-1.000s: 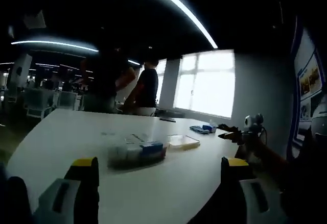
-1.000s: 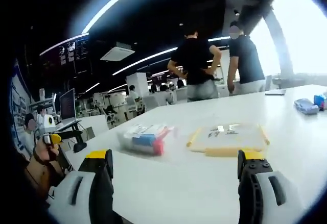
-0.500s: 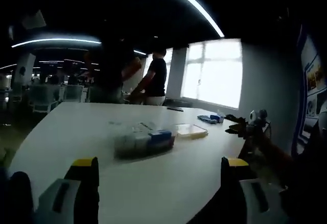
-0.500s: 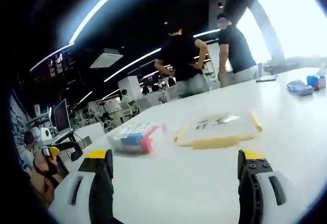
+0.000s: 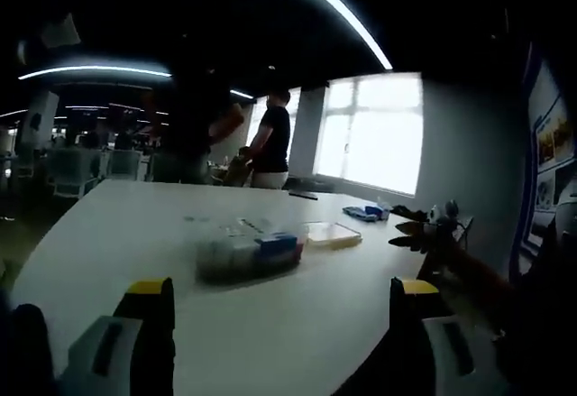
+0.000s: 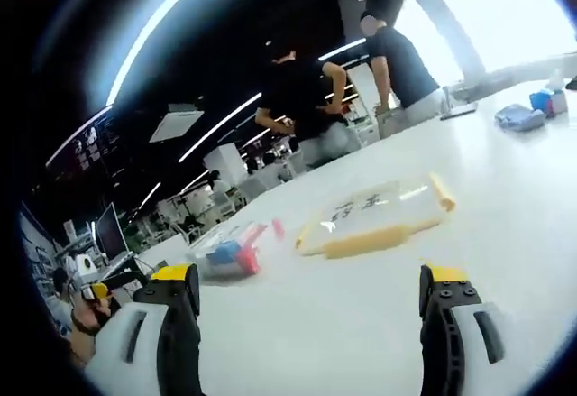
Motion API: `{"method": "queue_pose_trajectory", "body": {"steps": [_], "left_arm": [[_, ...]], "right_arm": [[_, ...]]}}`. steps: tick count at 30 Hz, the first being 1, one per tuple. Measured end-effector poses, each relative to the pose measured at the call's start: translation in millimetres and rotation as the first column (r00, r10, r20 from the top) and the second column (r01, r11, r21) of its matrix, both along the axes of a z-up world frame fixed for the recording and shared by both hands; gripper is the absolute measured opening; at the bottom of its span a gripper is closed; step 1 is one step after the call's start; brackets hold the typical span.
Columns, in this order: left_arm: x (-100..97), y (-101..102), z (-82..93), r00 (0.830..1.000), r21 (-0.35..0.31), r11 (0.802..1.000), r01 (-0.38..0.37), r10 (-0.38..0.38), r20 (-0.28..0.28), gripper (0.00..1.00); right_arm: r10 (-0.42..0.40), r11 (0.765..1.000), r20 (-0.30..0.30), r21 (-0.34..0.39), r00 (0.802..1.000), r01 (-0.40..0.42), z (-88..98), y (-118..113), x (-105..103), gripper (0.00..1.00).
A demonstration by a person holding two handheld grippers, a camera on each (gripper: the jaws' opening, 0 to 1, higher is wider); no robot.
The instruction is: Arrange the small medicine boxes into an aligned row inside the storage area until every box is upright, visible, and separated from the surrounding clutter.
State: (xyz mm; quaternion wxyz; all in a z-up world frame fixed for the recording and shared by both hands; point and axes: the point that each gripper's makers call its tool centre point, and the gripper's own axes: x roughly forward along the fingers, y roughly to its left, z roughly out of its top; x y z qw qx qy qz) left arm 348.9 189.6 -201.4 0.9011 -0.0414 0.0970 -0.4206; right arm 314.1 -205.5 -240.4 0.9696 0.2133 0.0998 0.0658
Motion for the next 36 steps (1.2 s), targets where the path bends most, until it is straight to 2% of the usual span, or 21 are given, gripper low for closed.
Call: {"method": "queue_pose_trajectory", "body": {"steps": [24, 36], "left_arm": [[-2.7, -7.7, -1.9, 1.000, 0.000, 1.000, 0.030, -0.030, -0.001, 0.99], [-4.3, -17.4, -5.5, 0.999, -0.005, 0.999, 0.052, -0.052, -0.008, 0.99]], "right_arm": [[-0.059, 0.998, -0.015, -0.005, 0.998, 0.059, 2.9, -30.9, 18.8, 1.00], [-0.079, 0.997, -0.063, 0.009, 0.995, 0.080, -16.8, -43.8, 29.1, 1.00]]}}
